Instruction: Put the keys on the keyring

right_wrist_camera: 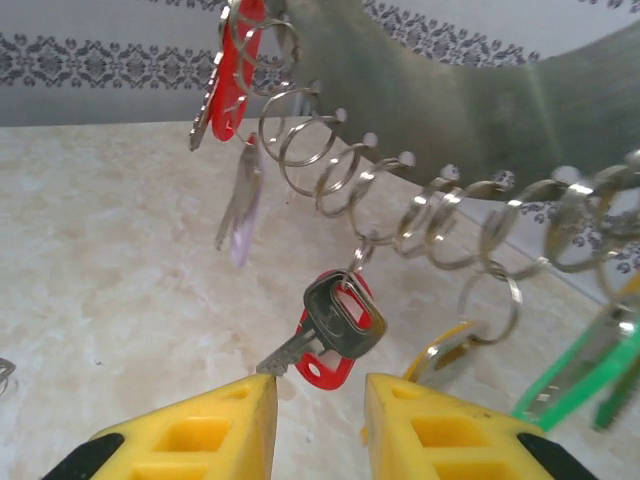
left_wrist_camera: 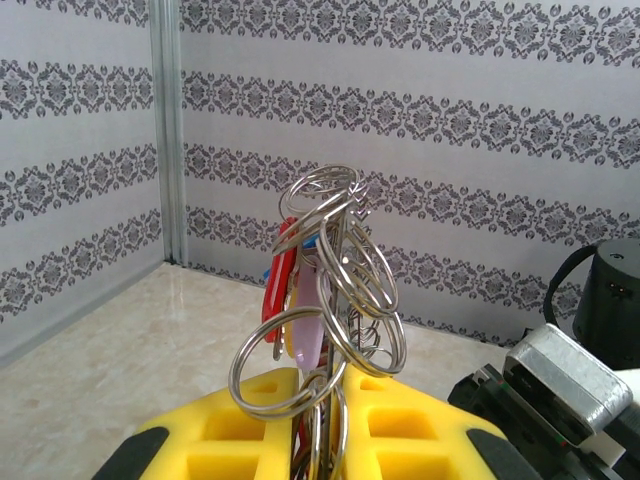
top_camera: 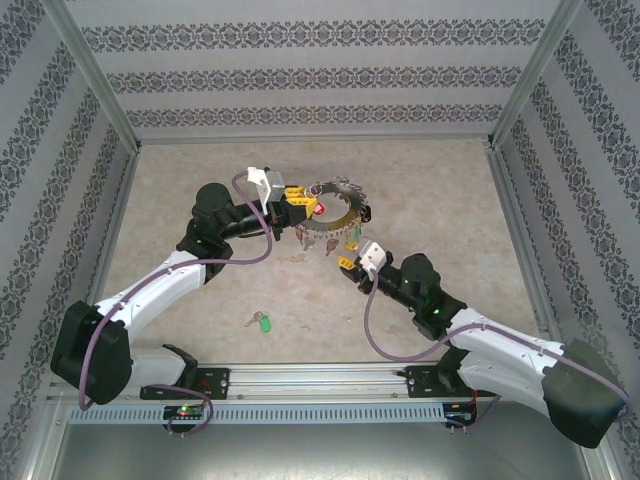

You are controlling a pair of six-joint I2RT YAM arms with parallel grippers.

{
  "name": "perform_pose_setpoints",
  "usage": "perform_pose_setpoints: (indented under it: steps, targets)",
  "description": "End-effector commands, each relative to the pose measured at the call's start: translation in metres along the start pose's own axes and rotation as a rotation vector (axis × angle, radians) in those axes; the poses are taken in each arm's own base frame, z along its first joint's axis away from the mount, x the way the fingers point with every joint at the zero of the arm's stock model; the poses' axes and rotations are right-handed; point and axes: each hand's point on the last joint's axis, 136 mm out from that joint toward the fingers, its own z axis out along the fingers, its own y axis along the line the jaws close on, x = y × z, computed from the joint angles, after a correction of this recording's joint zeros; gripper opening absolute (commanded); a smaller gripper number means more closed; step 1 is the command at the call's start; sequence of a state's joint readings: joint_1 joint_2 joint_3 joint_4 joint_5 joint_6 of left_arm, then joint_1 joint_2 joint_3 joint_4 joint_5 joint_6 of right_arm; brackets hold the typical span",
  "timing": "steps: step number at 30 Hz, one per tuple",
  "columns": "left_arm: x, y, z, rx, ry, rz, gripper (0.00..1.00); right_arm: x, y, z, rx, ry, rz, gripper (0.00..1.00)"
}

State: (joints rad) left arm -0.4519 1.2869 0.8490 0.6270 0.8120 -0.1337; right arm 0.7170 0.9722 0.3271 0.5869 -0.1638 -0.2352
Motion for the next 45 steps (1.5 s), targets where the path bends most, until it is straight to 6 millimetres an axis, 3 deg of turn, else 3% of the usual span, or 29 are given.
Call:
perform_pose_setpoints:
  steps: [1, 13, 27, 35, 40, 45]
  targets:
    - [-0.031, -0.006, 0.001, 0.003, -0.078, 0.084, 0.00, -0.035, 0.000, 0.006, -0.037, -0.096, -0.023, 0.30]
    - [-0.029, 0.004, 0.003, -0.038, -0.083, 0.047, 0.00, -0.045, 0.008, 0.016, -0.094, -0.113, 0.009, 0.21]
    - [-0.030, 0.009, 0.002, -0.068, -0.087, -0.016, 0.00, -0.051, 0.001, 0.014, -0.040, -0.117, 0.006, 0.25]
    - [-0.025, 0.013, 0.003, -0.085, -0.054, -0.058, 0.00, -0.052, -0.046, -0.009, 0.136, -0.121, 0.122, 0.29]
    - [-0.026, 0.019, 0.002, -0.118, -0.068, -0.096, 0.00, -0.050, -0.075, -0.021, 0.146, -0.123, 0.384, 0.40]
    - [-0.029, 0.025, -0.001, -0.154, -0.104, -0.160, 0.00, -0.055, -0.091, -0.016, 0.069, -0.124, 0.705, 0.51]
